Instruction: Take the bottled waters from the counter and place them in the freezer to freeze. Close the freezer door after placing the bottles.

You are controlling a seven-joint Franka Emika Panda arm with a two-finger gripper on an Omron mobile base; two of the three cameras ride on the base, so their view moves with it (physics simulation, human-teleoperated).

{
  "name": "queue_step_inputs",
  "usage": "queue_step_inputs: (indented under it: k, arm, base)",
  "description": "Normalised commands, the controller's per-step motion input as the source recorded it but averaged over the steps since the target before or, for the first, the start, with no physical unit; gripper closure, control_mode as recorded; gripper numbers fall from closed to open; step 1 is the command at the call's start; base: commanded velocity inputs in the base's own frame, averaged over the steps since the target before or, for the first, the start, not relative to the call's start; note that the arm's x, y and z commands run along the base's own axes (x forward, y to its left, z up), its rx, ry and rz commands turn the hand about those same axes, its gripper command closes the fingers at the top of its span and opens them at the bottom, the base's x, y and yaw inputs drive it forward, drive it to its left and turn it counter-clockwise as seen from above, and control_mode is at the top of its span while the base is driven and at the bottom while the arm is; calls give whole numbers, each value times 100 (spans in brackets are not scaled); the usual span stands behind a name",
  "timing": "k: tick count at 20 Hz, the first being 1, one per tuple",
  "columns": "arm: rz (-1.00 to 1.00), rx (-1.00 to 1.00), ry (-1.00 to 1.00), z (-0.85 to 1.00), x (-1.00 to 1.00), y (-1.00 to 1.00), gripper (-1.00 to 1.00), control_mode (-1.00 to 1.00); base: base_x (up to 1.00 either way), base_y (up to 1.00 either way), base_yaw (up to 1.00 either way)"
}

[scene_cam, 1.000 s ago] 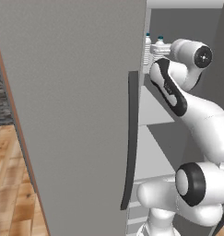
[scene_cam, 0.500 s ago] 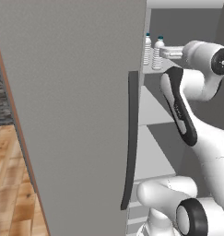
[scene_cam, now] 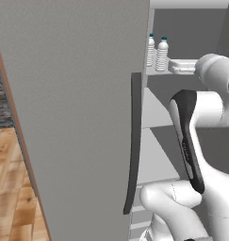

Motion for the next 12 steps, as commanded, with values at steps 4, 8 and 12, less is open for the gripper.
queue_step_inputs:
  k: [4,8,12]
  arm:
    - [0,4,19,2,-81,1,-100,-100]
    - [0,20,20,0,-33,-2,-100,-100]
    - [0,13,27,-8,-18,0,-100,-100]
  base:
    - [0,0,0]
    - [0,0,0]
    - [0,0,0]
